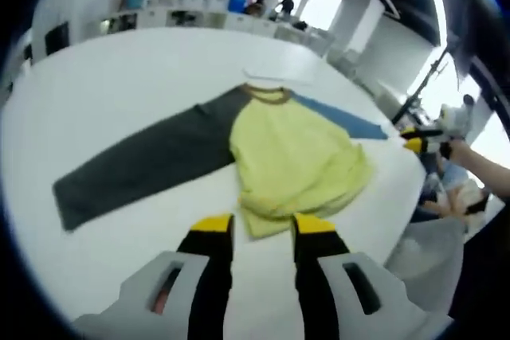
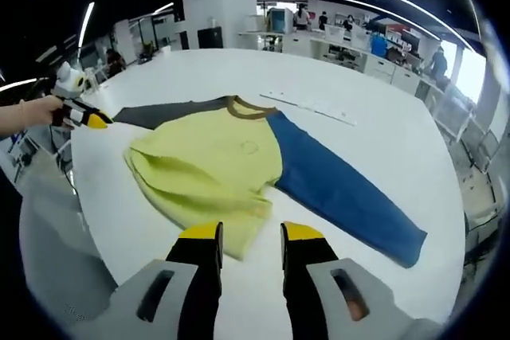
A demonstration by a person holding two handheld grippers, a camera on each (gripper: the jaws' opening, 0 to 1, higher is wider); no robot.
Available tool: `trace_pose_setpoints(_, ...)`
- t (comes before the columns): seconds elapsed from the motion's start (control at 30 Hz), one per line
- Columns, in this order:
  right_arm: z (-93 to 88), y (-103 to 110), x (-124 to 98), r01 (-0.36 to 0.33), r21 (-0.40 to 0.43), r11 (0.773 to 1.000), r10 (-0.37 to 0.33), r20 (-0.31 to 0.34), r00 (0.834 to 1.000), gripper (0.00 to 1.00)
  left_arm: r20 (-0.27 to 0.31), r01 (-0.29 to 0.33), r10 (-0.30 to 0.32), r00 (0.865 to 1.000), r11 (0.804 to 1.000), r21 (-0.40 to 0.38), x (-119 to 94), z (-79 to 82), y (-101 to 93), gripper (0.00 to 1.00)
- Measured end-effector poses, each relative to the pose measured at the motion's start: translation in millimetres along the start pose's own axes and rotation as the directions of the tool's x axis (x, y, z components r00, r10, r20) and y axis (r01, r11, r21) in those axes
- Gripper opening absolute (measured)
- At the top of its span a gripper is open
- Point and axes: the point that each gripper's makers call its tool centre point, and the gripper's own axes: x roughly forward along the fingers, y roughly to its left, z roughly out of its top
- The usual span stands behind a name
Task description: Fold the garment on the visible template until the final outline fits inside the template.
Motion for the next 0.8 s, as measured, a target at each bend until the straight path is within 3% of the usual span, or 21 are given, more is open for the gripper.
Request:
trace_pose_setpoints(0.3,-3.3,19,-35,0.001,0.044,0.999,-0.003,0.046,0.999,0.40,0.034,-0.004,0.004,0.999,1.000,0.015,-40,-14.7,-13.9,0.40)
trace_pose_setpoints(0.43,-8.2,23,-51,0.013,0.060,0.998,-0.016,0.064,0.998,0.43,0.005,-0.044,0.043,0.999,0.997,0.065,-54,-29.7,-13.1,0.46)
trace_pose_setpoints(0.63,-21.3,27,-70,0.026,0.091,0.996,-0.032,0.072,0.997,0.47,0.011,-0.050,0.050,0.999,0.998,0.032,-76,-48.5,-20.2,0.52)
trace_pose_setpoints(0.8,-30.5,33,-88,0.031,0.121,0.992,-0.041,0.076,0.996,0.51,0.015,-0.052,0.052,0.999,0.998,0.022,-89,-54.9,-22.1,0.56)
